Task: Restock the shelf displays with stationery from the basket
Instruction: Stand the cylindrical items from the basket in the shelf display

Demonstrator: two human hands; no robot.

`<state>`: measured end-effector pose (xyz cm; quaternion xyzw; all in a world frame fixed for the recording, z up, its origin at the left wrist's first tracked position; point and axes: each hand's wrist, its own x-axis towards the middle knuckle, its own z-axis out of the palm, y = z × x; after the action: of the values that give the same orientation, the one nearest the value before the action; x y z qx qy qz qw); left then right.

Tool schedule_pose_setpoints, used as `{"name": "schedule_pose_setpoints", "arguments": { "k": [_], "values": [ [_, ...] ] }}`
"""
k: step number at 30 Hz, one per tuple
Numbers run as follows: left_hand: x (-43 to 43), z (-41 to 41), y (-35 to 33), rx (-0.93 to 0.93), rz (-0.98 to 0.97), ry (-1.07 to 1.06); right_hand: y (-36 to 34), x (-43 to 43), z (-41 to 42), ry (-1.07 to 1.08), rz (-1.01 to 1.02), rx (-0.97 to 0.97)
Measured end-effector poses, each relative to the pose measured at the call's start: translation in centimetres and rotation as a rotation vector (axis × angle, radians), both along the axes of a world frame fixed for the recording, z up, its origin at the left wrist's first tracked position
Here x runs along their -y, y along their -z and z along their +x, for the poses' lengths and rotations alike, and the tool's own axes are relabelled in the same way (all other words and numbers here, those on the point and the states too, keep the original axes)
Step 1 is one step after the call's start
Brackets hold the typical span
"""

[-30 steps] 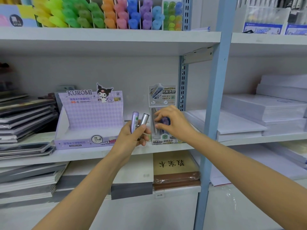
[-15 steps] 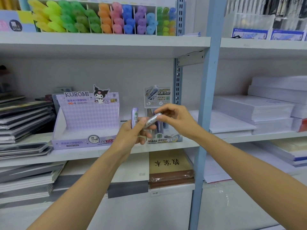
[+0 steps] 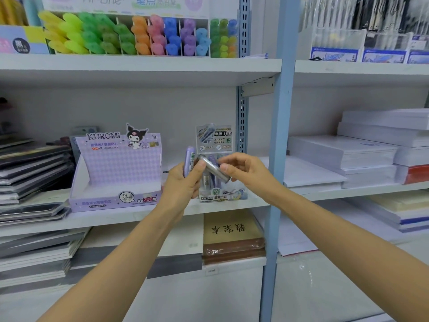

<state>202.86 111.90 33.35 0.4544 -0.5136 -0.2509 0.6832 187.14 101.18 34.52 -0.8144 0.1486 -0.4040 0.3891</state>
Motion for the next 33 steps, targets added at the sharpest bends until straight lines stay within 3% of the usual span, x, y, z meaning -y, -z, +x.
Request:
{"name": "schedule_pose_setpoints", "arguments": {
  "k": [4, 10, 14, 19, 26, 33],
  "values": [
    [0.4, -1.1, -0.3, 0.046, 0.045, -0.028, -1.3, -0.5, -0.2, -0.121, -0.077, -0.015],
    [0.8, -1.6, -0.8, 0.005, 0.114, 0.045, -1.8, 0.4, -0.6, -0.099, -0.135, -0.054],
    [1.3, -1.5, -1.4, -0.128, 0.170, 0.055, -1.8, 2.0, -0.7, 0.050, -0.105, 0.074],
    [2.0, -0.5, -0.5, 0.043, 0.142, -0.069, -1.7, 4.8, 0.5, 0.375, -0.079, 0.180],
    [3.0, 1.5, -0.1, 0.041, 0.083, -0.045, -0.9, 8.8, 3.5, 0.548, -0.111, 0.044],
    [4.1, 2.5, 0.8, -0.004, 0.080, -0.069, 0.9, 11.0, 4.5, 0.517, -0.164, -0.087]
  ]
}}
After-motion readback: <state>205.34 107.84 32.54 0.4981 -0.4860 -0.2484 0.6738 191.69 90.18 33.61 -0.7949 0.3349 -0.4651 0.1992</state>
